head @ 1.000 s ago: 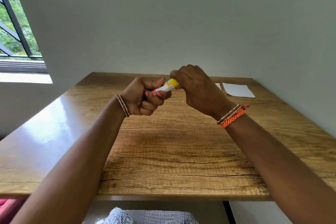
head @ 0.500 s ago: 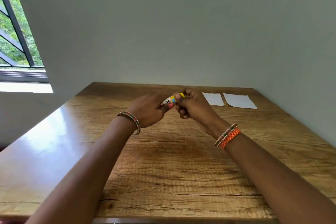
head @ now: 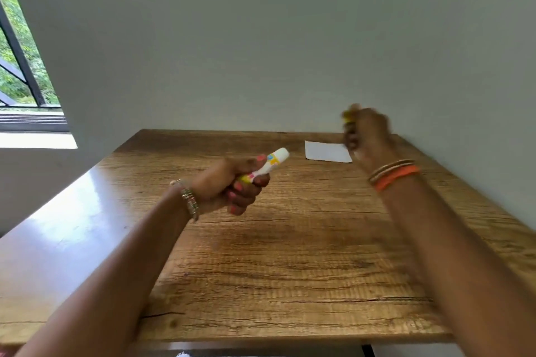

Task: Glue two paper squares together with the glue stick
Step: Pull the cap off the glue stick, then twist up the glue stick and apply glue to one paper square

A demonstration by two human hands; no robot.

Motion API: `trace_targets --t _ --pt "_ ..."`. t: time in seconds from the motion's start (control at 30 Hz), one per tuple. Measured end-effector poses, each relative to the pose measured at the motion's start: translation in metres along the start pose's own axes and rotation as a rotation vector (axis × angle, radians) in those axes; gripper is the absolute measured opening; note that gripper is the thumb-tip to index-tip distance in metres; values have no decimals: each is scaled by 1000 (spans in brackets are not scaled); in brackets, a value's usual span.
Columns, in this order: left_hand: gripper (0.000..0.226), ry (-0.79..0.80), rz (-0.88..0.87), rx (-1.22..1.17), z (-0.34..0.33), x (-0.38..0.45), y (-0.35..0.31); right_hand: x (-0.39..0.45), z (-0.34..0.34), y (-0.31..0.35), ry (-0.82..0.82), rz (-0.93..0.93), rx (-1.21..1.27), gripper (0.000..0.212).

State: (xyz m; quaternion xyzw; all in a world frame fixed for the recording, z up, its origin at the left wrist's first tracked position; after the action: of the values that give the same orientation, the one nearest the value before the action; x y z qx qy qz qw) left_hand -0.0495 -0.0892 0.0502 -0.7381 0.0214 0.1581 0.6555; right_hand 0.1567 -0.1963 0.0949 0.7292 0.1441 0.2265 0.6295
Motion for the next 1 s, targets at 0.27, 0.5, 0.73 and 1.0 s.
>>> trace_targets --t 0.27,0.5,0.73,1.0 --pt "33 -267 -91 101 -10 19 1 -6 -16 -29 334 -80 23 14" --pt "36 -374 -121 41 -10 16 2 -10 -17 -42 437 -115 60 9" --pt "33 -414 -159 26 -14 21 9 -14 -16 -47 455 -12 -107 14" --pt "19 -582 -285 188 -12 24 18 -7 7 -39 216 386 -571 20"
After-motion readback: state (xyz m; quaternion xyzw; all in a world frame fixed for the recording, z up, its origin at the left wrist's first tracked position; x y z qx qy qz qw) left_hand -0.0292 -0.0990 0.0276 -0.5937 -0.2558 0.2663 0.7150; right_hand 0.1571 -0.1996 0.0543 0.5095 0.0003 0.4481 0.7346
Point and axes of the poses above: each hand's wrist, its own x-axis towards the middle knuckle, its own z-axis out of the back of the hand, y = z × x, the point moved 1 cm from there along x, towards the middle knuckle, and after that the axes turned 5 degrees about z, right-handed, at the moved point
